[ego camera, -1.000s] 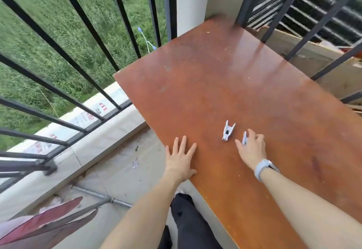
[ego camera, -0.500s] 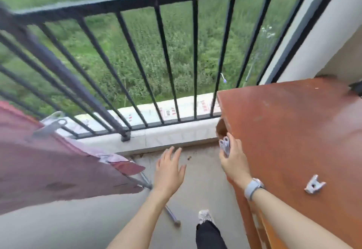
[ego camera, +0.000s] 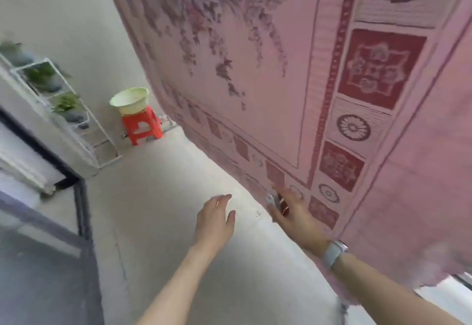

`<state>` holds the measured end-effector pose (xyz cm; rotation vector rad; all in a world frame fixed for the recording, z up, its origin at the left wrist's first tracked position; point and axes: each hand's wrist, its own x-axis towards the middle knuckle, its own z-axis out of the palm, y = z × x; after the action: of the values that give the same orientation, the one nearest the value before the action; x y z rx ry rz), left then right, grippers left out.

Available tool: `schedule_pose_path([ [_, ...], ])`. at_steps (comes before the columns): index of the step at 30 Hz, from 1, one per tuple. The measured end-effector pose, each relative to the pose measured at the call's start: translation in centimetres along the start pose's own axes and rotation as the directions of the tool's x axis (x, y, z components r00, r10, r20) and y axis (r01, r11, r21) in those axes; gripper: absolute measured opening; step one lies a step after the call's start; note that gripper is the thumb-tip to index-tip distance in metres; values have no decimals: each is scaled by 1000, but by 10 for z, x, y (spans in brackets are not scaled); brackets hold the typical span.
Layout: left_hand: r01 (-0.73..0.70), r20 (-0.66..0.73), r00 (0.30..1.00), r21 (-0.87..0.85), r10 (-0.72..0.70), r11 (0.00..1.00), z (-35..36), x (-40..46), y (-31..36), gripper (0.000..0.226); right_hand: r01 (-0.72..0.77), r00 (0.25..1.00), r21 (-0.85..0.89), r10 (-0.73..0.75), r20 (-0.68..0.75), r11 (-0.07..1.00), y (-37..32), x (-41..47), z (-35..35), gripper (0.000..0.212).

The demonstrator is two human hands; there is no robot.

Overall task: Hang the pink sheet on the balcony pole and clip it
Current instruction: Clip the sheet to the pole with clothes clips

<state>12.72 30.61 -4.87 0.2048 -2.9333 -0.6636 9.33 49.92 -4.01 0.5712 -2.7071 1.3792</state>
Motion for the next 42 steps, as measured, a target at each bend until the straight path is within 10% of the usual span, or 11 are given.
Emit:
schedule_pose_path([
  [14, 140, -391, 911, -6, -131, 990, -189, 262, -229, 41, 369, 927, 74, -373, 50, 927, -158, 370, 197, 40],
  [42, 5, -430, 902, -59, -29, 998, -441, 974, -697, 38, 297, 955, 70, -295, -35, 952, -358, 1125, 560, 42],
])
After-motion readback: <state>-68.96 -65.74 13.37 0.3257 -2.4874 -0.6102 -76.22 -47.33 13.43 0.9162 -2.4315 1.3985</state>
